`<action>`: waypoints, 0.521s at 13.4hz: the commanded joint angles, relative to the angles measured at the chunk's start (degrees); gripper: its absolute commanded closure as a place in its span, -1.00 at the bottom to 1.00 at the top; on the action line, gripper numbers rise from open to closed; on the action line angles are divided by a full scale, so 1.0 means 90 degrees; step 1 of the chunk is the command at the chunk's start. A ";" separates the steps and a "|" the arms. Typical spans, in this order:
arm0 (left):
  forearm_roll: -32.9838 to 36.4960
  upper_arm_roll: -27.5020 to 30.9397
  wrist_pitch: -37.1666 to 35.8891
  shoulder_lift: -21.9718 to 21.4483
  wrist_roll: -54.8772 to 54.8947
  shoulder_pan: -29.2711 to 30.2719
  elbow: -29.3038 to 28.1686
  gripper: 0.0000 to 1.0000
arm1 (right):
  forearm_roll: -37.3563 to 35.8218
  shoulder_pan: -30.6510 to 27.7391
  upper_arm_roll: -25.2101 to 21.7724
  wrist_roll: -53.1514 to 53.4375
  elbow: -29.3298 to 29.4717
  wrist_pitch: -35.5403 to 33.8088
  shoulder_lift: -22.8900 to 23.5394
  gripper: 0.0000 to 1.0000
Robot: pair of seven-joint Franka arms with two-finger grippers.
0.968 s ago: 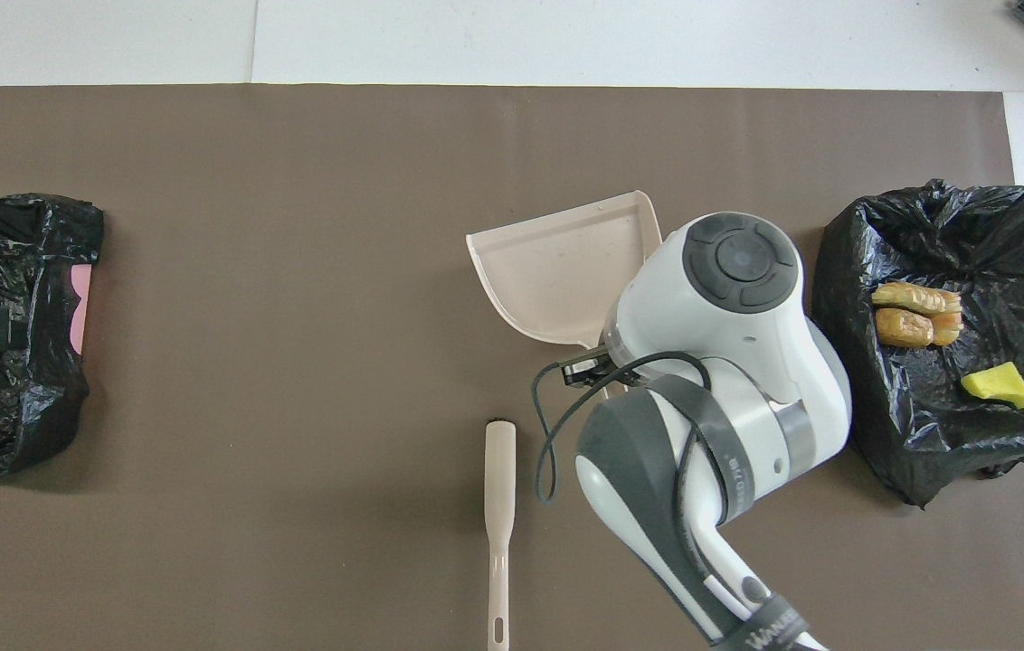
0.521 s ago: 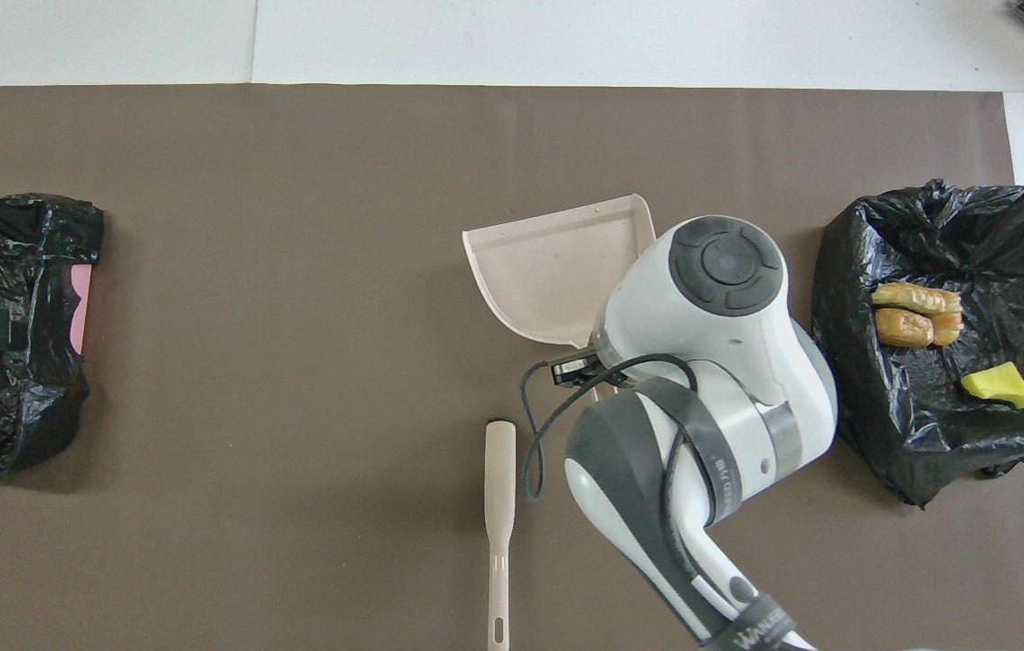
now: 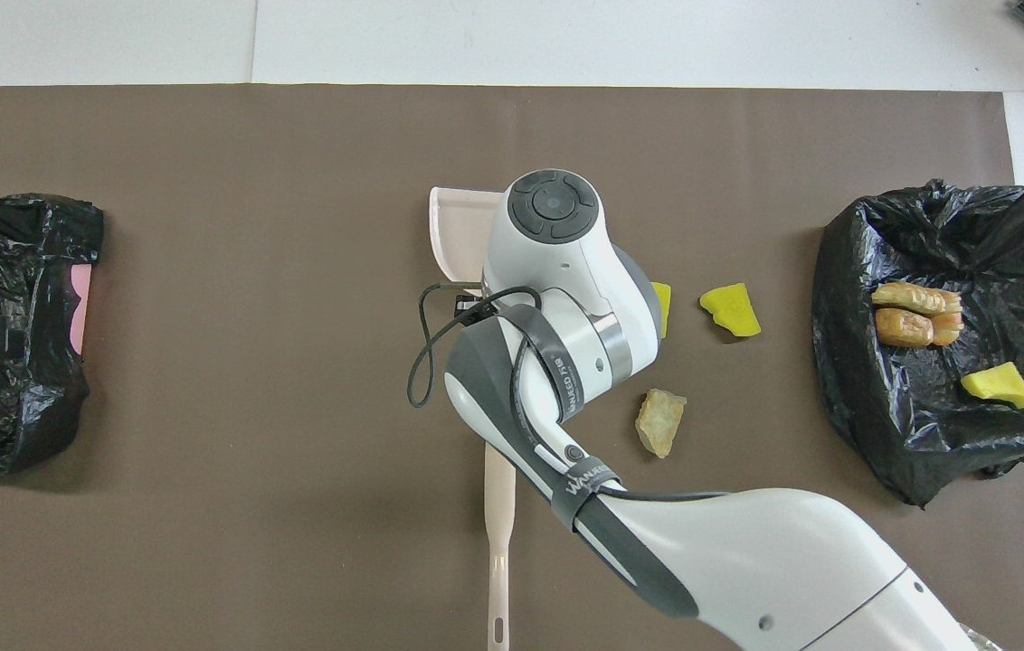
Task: Sweep and dump trash in bin
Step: 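Bring the empty dustpan back to the table center with the right gripper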
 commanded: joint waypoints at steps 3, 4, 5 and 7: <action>0.0054 -0.0007 0.1047 0.0219 -0.0139 0.0043 -0.0169 -1.00 | -0.0308 0.0006 0.0089 0.0113 -0.0377 -0.0624 -0.0724 -1.00; 0.0054 -0.0007 0.1477 0.0375 -0.0274 0.0004 -0.0159 -1.00 | -0.0297 0.0006 0.0118 0.0151 -0.0757 -0.0625 -0.1085 -1.00; 0.0044 -0.0017 0.1771 0.0512 -0.0430 -0.0035 -0.0120 -1.00 | -0.0297 0.0103 0.0147 0.0151 -0.1109 -0.0606 -0.1466 -1.00; -0.0014 -0.0065 0.2367 0.0921 -0.0694 -0.0064 -0.0052 -1.00 | -0.0297 0.0171 0.0157 0.0171 -0.1744 -0.0635 -0.2101 -1.00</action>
